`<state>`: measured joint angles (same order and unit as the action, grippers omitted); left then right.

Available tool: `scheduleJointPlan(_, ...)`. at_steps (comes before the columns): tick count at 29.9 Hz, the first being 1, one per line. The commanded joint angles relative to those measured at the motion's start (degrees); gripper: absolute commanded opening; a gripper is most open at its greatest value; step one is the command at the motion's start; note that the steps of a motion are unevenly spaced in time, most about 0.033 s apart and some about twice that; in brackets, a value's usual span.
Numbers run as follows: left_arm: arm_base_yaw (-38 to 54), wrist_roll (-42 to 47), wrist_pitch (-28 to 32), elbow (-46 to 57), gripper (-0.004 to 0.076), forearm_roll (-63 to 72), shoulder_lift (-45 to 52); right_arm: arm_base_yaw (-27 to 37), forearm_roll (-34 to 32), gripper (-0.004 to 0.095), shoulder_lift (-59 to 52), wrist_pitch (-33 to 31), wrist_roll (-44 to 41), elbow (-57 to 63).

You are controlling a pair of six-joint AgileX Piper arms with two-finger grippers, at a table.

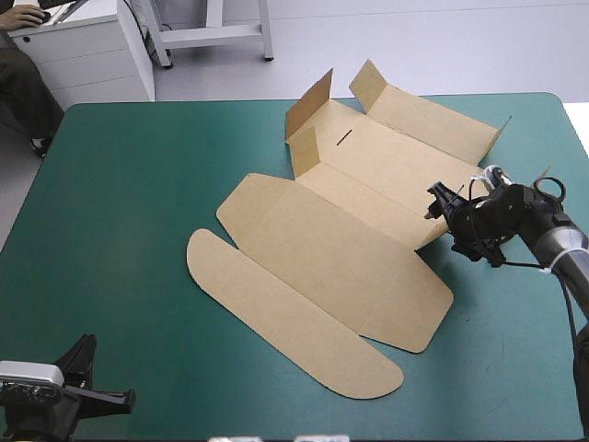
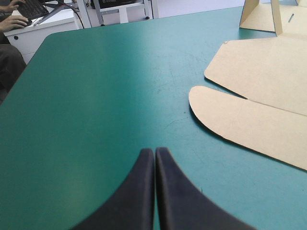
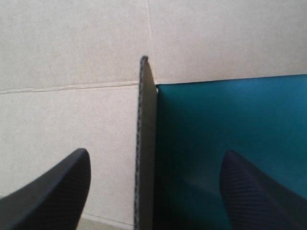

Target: Fold the box

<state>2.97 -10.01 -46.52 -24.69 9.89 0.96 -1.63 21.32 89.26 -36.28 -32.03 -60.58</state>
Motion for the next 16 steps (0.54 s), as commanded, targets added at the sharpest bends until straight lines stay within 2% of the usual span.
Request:
scheduleJointPlan(1,-0.5,0.4,4.3,-1.3,-0.0010,0.5,0.7,0.2,1.5,0.0502,-2.0,2.3,0.7,-2.6)
scheduleJointPlan(4,-0.5,0.4,4.3,-1.3,-0.0010,0.5,0.7,0.2,1.4,0.0141,-2.1,2.1,0.7,-3.5)
scheduleJointPlan(5,-0.5,0.4,4.3,-1.3,-0.0010,0.5,0.7,0.2,1.4,-0.0009,-2.1,2.0,0.7,-3.9)
scheduleJointPlan(12,-0.5,0.4,4.3,-1.3,-0.0010,0.5,0.7,0.2,1.8,0.0000,-2.1,0.9,2.1,-4.2)
scheduleJointPlan(16,-0.5,0.4,4.3,-1.3,-0.0010,0.5,0.7,0.1,2.6,0.0000,-2.1,-0.8,18.1,-6.2)
